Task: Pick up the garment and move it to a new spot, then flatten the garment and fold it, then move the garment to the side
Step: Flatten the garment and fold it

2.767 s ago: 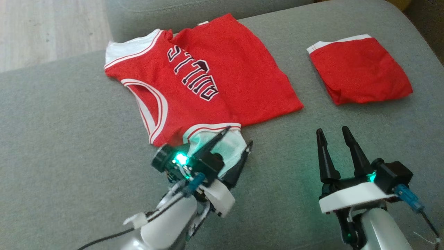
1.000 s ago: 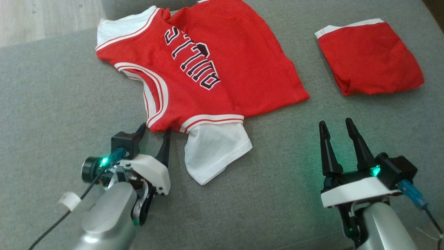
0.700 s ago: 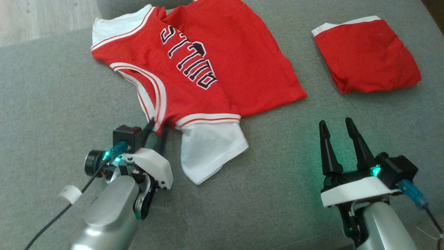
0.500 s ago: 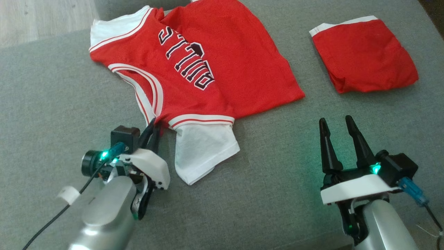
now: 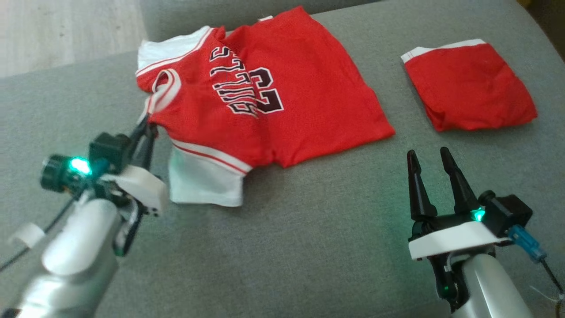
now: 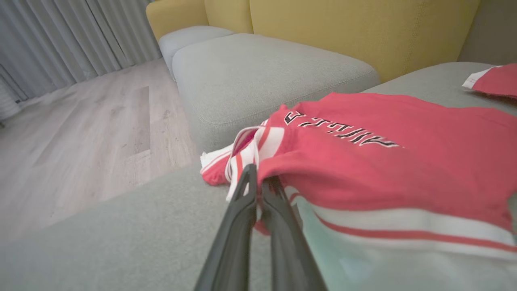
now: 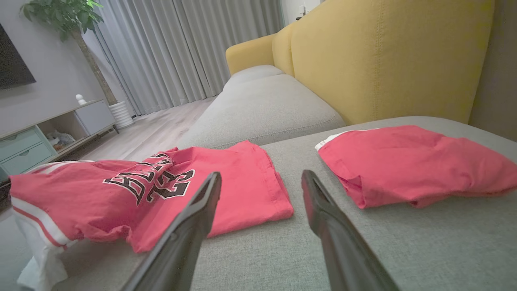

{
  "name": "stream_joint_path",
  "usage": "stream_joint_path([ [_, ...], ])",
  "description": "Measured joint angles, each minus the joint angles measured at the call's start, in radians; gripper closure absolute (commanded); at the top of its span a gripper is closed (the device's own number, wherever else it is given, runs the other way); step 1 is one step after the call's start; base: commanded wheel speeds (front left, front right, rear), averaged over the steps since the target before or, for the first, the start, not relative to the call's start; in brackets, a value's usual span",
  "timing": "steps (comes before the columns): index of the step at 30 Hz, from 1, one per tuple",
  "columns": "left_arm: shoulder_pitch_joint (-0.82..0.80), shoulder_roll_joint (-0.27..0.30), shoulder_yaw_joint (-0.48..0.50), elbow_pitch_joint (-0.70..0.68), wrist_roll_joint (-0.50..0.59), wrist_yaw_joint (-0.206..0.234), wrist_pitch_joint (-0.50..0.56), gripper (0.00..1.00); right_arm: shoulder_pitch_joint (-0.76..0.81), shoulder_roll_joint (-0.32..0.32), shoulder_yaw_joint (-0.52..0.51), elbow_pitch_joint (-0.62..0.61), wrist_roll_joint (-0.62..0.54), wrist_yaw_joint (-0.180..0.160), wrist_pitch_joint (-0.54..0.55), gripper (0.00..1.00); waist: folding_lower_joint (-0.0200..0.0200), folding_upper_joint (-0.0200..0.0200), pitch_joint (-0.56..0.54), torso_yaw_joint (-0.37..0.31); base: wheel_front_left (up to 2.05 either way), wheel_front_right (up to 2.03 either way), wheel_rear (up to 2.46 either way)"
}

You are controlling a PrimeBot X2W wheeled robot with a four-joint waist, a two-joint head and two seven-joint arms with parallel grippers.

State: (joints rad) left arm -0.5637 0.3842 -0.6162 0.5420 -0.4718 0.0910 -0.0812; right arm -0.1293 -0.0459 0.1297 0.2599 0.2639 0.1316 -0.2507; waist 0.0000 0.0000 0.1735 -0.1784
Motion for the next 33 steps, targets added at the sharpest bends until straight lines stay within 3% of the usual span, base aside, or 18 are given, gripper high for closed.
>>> stream_joint_path([
  [3,-0.022,0.062,-0.011,-0.049,0.02,-0.023,0.065,1.0,0.001,0.0,0.001,0.001,0.0,0.0,0.0,0.0,-0.0001,0.0,-0.01,0.018,0.0,0.0,0.0],
  [10,-0.098,0.211,-0.063,-0.087,0.046,-0.134,0.275,1.0,0.0,0.0,0.007,0.002,0.0,0.0,0.0,0.0,0.0,0.0,-0.011,0.04,0.0,0.0,0.0],
  [16,-0.19,0.253,-0.082,-0.069,0.054,-0.177,0.357,1.0,-0.004,0.0,0.032,0.0,0.002,0.0,0.0,0.0,0.0,0.0,0.013,0.023,0.0,0.0,0.0],
  [17,-0.203,0.252,-0.088,-0.061,0.061,-0.179,0.358,0.06,-0.005,0.0,0.035,0.001,0.004,0.0,0.0,0.0,0.0,0.0,0.018,0.019,0.0,0.0,0.0],
  [18,-0.213,0.246,-0.092,-0.052,0.068,-0.177,0.359,0.0,-0.006,0.0,0.037,0.001,0.007,0.0,0.0,0.0,0.0,0.0,0.022,0.014,0.0,0.0,0.0],
  [23,-0.225,0.192,-0.099,-0.001,0.098,-0.13,0.288,0.0,-0.023,0.0,0.048,0.0,0.009,0.0,0.0,0.0,0.0001,0.0,0.041,-0.009,0.0,0.0,0.0],
  [27,-0.231,0.161,-0.042,0.047,0.11,0.023,0.184,0.0,-0.033,-0.001,0.045,-0.002,0.009,0.0,0.0,0.0,0.0001,0.0,0.042,-0.017,0.0,0.0,0.0],
  [33,-0.172,0.107,0.007,0.017,0.052,0.079,0.056,0.0,-0.027,-0.001,0.028,-0.004,0.002,0.0,0.0,0.0,0.0,0.0,0.017,0.006,0.0,0.0,0.0],
])
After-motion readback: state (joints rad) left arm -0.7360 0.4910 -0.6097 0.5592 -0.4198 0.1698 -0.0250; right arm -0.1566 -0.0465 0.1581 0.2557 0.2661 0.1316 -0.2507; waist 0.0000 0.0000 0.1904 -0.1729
